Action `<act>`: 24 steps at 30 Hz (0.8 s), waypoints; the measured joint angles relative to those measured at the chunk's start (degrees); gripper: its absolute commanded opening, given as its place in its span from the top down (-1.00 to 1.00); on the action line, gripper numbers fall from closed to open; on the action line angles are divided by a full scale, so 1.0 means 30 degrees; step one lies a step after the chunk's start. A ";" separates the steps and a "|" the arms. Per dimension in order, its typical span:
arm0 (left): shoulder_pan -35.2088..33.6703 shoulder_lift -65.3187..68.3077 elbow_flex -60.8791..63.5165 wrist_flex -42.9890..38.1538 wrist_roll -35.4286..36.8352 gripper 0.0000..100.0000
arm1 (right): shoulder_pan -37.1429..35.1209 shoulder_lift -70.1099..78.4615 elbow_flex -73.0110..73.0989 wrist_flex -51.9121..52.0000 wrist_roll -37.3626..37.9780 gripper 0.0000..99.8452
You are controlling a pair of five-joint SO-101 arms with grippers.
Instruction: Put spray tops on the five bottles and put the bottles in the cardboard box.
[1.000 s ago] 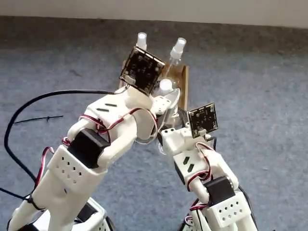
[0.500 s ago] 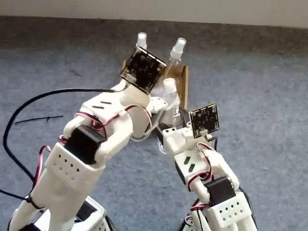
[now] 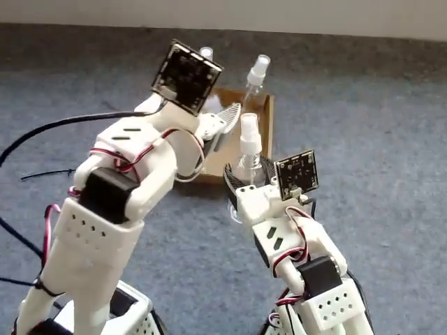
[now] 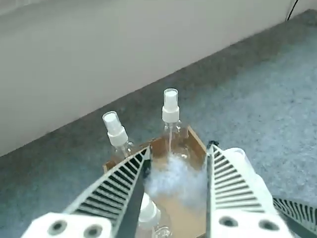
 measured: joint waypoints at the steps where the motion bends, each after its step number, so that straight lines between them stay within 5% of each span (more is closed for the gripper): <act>1: 0.0088 0.0264 0.0000 0.0000 -0.0088 0.66 | 0.0000 0.0000 0.0000 0.0000 0.0000 0.99; 24: 0.1758 0.0586 -0.0674 0.1436 -0.0996 0.66 | 0.0000 0.0000 0.0000 0.0000 0.0000 0.99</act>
